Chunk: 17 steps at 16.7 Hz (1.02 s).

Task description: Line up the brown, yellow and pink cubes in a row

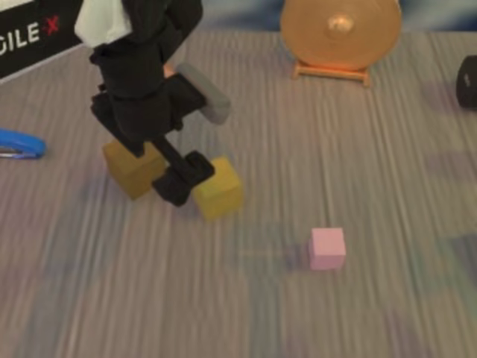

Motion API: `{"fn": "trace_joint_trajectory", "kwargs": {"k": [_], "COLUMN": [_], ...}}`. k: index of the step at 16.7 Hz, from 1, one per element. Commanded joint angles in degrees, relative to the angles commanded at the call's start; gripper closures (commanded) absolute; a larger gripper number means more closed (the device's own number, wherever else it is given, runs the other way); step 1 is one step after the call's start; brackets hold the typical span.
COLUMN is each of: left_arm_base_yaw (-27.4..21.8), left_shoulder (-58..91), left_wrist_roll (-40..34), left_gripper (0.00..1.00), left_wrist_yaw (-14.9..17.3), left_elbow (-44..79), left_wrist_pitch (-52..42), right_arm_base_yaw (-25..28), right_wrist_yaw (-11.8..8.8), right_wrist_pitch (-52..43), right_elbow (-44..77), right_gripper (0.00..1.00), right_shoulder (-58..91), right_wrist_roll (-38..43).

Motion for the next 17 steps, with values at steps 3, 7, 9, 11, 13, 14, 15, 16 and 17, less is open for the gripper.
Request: {"fn": "trace_joint_trajectory", "kwargs": {"k": [3, 7, 9, 11, 13, 14, 15, 16, 17], "left_arm_base_yaw": [-2.03, -3.49, -3.65, -3.65, -3.33, -3.37, -3.44, -3.5, -3.53], "left_shoulder": [11.01, 19.0, 19.98, 19.98, 19.83, 19.87, 20.04, 20.35, 20.79], "left_wrist_roll": [2.84, 5.03, 5.29, 5.29, 5.23, 5.27, 5.34, 5.39, 5.43], "left_gripper": [0.0, 0.0, 0.0, 0.0, 0.0, 0.0, 0.0, 0.0, 0.0], "left_wrist_yaw": [-0.91, -1.8, -1.93, -1.93, -1.88, -1.88, -1.9, -1.92, -1.92], "left_elbow": [12.59, 22.31, 23.53, 23.53, 23.39, 23.2, 22.49, 21.34, 19.87], "left_wrist_pitch": [-3.1, -3.94, -3.9, -3.9, -3.84, -3.66, -2.9, -1.56, 0.37], "right_arm_base_yaw": [-6.15, -11.68, -12.41, -12.41, -12.41, -12.41, -12.41, -12.41, -12.41], "right_wrist_yaw": [0.34, 0.61, 0.63, 0.63, 0.63, 0.63, 0.63, 0.63, 0.63], "right_wrist_pitch": [6.23, 11.49, 12.14, 12.14, 12.14, 12.14, 12.14, 12.14, 12.14], "right_elbow": [-5.93, -10.04, -10.44, -10.44, -10.44, -10.44, -10.44, -10.44, -10.44], "right_gripper": [0.0, 0.0, 0.0, 0.0, 0.0, 0.0, 0.0, 0.0, 0.0], "right_shoulder": [-8.73, -16.21, -17.15, -17.15, -17.15, -17.15, -17.15, -17.15, -17.15], "right_wrist_roll": [-3.08, -5.23, -5.45, -5.45, -5.45, -5.45, -5.45, -5.45, -5.45]}}
